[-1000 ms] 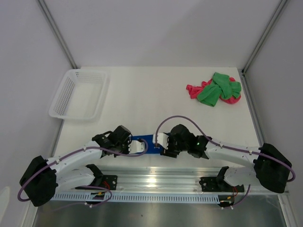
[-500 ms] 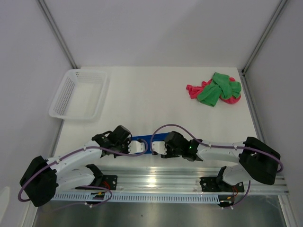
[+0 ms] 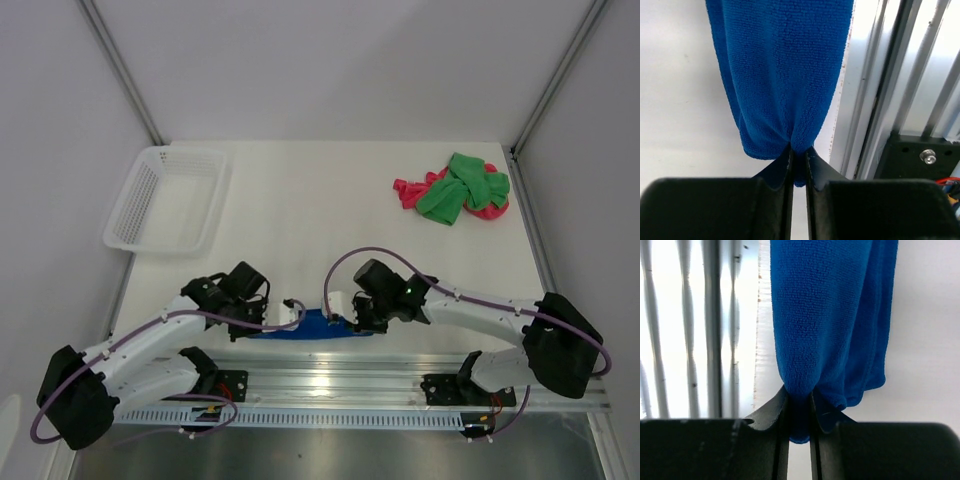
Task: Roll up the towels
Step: Roll the towel
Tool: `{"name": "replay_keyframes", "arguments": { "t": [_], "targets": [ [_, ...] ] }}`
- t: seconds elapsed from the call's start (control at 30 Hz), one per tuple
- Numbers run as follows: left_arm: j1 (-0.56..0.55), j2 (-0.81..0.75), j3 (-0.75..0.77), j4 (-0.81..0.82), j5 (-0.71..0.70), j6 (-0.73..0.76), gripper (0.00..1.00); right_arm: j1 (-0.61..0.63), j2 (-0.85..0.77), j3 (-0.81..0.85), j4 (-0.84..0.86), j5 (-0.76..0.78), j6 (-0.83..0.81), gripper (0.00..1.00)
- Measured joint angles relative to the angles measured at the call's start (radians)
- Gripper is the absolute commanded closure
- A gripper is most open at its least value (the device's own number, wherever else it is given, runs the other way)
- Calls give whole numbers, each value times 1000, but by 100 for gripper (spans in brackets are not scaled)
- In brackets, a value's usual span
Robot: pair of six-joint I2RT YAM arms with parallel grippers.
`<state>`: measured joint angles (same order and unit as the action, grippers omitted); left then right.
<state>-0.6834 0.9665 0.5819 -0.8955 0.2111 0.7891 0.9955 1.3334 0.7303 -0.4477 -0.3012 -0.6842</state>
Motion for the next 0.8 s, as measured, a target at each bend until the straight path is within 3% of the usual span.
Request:
{"name": "replay_keyframes", "arguments": {
  "t": [0.23, 0.43, 0.53, 0.67, 0.7, 0.73, 0.8],
  "targets": [
    [77, 100, 72, -63, 82, 85, 83, -166, 134, 109, -137, -253, -51, 75],
    [200, 293, 191, -102, 141, 164, 82, -238, 290, 236, -243, -352, -103, 57],
    [246, 379, 249, -136, 182, 206, 82, -272, 319, 263, -258, -362, -102, 42],
    [275, 456, 294, -166, 216, 240, 82, -321, 306, 264, -266, -360, -100, 32],
    [278, 474, 301, -170, 220, 244, 82, -331, 292, 263, -267, -356, -98, 23],
    [280, 491, 307, -172, 223, 249, 82, -341, 272, 263, -267, -351, -93, 1],
    [286, 521, 315, -179, 232, 255, 83, -356, 212, 262, -258, -330, -80, 0]
  ]
}}
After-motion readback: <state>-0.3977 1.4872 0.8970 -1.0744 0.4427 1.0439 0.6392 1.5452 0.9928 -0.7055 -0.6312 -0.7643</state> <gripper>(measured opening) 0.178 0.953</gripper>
